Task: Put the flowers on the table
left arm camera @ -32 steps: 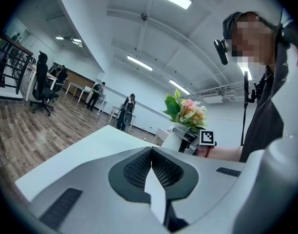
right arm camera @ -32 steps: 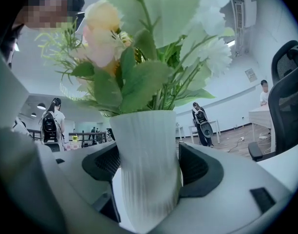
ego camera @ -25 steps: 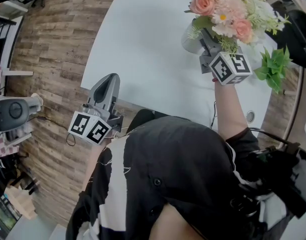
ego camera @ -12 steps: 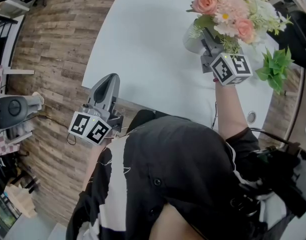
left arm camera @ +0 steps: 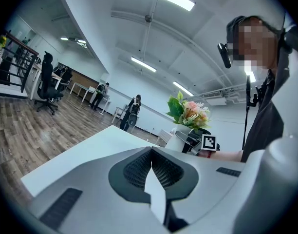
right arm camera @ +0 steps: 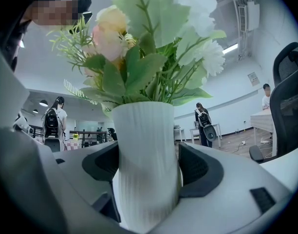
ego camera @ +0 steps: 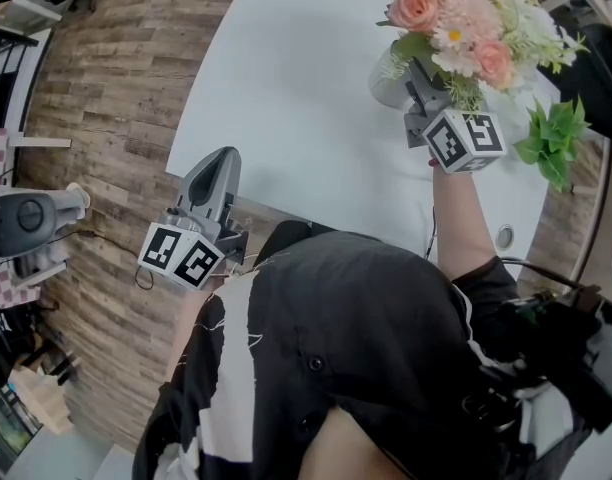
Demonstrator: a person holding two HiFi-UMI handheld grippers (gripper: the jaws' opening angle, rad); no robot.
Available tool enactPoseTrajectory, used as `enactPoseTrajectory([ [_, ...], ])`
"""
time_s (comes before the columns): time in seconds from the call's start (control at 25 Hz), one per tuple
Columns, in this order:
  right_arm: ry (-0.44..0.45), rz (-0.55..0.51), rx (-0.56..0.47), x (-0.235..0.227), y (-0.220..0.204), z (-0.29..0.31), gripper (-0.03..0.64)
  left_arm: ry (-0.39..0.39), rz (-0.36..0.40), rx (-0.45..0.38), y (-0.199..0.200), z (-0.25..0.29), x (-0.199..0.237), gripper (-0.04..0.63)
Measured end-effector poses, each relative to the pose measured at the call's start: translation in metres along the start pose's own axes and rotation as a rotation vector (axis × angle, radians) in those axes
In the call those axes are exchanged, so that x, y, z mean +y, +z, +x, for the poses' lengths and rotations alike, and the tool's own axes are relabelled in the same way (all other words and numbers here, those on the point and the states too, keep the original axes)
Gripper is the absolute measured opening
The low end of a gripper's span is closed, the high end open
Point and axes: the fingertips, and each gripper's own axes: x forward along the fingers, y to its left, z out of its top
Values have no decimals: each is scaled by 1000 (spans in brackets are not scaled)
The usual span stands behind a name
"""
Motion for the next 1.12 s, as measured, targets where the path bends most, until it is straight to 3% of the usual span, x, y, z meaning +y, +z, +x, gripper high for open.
enactPoseTrajectory([
  [1.12,28,53,16,-3,-6,-1,368,-9,-14,15,-4,8,-3,14],
])
